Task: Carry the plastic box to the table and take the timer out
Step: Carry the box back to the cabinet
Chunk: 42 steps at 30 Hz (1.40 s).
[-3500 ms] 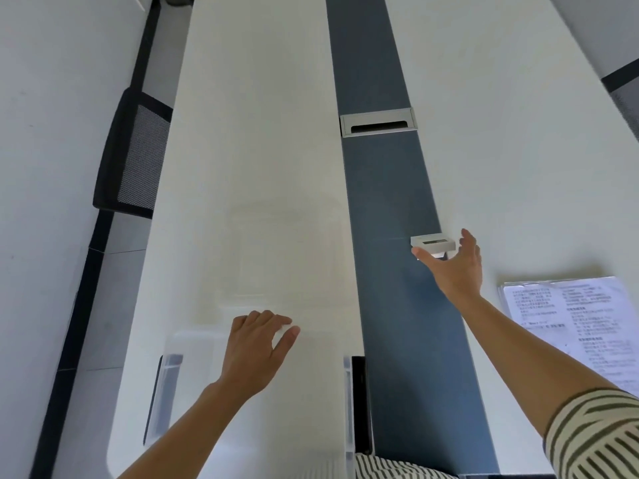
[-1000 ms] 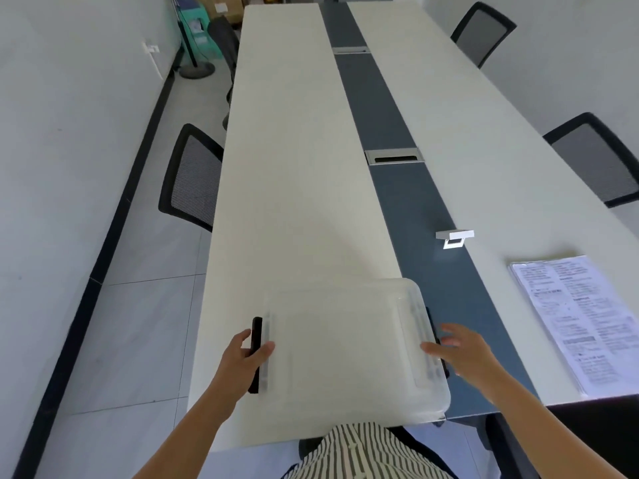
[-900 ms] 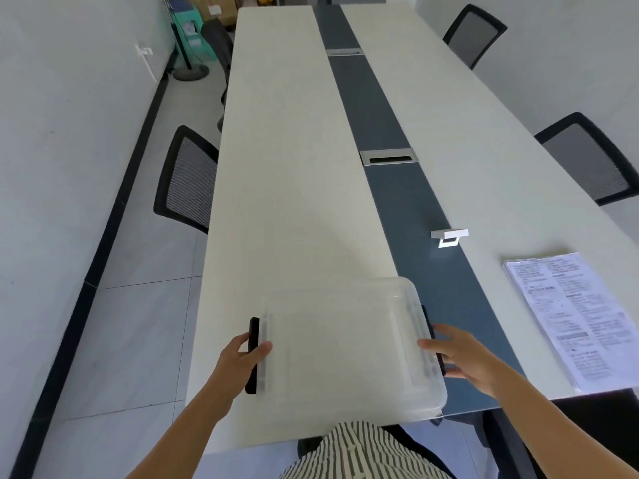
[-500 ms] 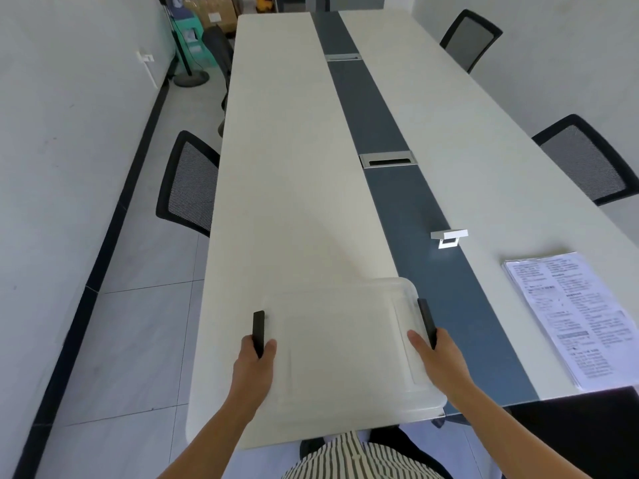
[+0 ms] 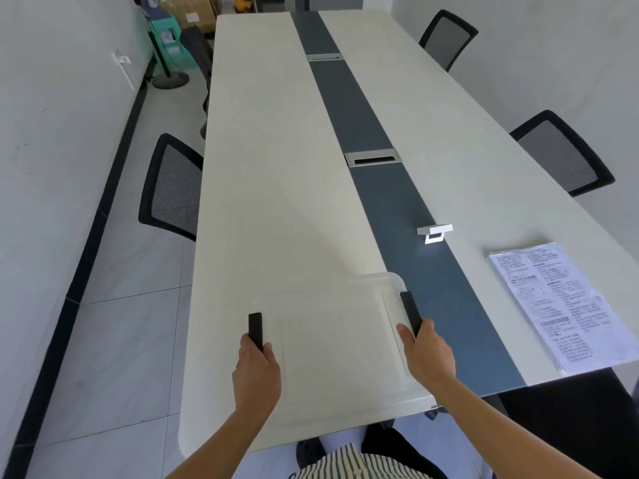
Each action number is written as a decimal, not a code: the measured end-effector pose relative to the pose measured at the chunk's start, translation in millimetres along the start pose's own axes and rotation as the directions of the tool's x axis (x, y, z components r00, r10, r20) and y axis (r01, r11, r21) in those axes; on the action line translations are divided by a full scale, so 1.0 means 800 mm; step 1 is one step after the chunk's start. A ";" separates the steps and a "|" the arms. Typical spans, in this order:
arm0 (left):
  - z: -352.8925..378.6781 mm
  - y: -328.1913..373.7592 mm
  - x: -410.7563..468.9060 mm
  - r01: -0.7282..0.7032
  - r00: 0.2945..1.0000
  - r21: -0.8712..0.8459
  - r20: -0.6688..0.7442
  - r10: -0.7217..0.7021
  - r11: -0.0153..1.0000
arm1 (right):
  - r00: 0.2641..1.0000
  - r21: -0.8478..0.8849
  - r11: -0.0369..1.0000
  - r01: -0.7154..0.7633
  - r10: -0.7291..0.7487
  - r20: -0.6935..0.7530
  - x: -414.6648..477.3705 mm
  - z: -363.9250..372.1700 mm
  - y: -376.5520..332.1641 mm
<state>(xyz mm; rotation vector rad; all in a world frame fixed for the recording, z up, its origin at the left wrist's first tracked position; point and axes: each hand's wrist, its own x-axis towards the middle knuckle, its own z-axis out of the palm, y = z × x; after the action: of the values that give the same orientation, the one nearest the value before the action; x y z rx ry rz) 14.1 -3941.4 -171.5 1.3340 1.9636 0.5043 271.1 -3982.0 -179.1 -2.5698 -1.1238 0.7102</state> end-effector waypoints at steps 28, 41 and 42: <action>-0.111 -0.132 -0.325 0.265 0.756 -0.628 -0.336 -0.562 0.732 | 0.629 0.405 0.825 0.394 -0.563 0.536 -0.152 -0.053 -0.059; -0.221 -0.305 -0.416 0.166 0.533 -0.765 -0.462 -0.709 0.623 | 0.354 0.433 0.701 0.567 -0.682 0.641 -0.343 0.095 -0.182; -0.239 -0.320 -0.417 0.168 0.525 -0.764 -0.466 -0.712 0.624 | 0.349 0.435 0.700 0.567 -0.682 0.643 -0.360 0.109 -0.192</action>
<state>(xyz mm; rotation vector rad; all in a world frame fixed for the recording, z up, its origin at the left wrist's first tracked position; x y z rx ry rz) -215.7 -4335.4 -99.6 0.0313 2.3080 1.4650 -38.0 -4089.5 -94.6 -1.3748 -2.0446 1.6418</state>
